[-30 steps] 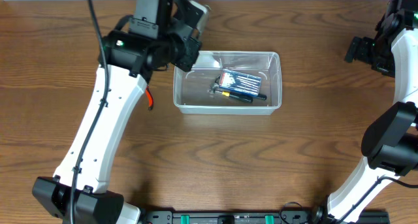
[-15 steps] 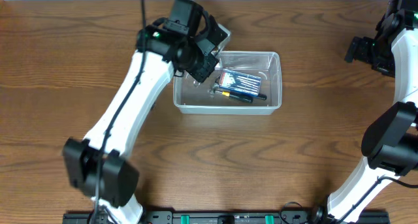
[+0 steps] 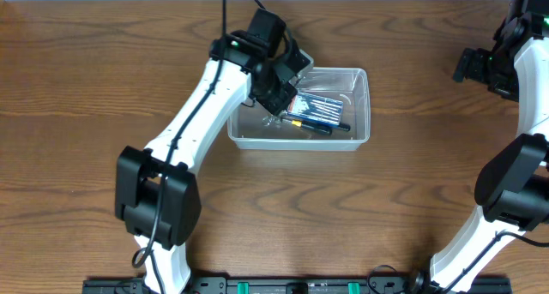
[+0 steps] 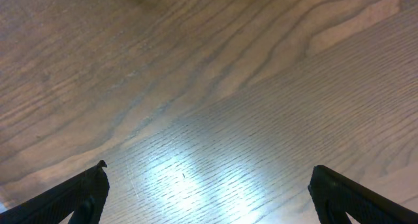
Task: Pack container
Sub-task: 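Lower the wrench into the container and open the left gripper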
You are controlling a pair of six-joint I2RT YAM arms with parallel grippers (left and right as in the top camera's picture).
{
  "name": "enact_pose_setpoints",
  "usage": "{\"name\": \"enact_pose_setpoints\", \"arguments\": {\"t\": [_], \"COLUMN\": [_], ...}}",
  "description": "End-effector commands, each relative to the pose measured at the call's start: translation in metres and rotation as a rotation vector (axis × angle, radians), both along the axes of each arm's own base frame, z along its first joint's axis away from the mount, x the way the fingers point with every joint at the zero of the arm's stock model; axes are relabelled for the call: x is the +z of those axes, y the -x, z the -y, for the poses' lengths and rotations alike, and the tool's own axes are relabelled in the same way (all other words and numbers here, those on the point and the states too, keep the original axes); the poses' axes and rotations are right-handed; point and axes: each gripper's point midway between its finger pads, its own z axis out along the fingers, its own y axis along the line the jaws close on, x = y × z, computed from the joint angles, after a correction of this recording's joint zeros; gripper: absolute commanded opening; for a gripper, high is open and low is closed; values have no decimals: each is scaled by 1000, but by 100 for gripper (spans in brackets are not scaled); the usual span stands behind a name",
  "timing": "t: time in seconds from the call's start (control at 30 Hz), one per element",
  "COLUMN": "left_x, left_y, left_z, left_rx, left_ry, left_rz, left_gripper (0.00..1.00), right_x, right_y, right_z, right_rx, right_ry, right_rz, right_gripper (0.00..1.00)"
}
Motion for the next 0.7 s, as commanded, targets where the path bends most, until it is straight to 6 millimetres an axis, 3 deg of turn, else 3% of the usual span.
{"name": "enact_pose_setpoints", "arguments": {"t": [0.0, 0.33, 0.67], "left_x": [-15, -59, -81], "left_y": [2, 7, 10], "left_z": [5, 3, 2], "left_rx": [-24, -23, -22], "left_ry": [-6, -53, -77], "left_rz": [-32, -134, -183], "left_gripper": [6, 6, 6], "right_x": [-1, -1, -1], "right_y": [1, 1, 1], "right_z": [2, 2, 2], "right_rx": [-18, -18, -18], "right_ry": [0, 0, -1], "right_rz": [-1, -1, -1], "right_gripper": [99, 99, 99]}}
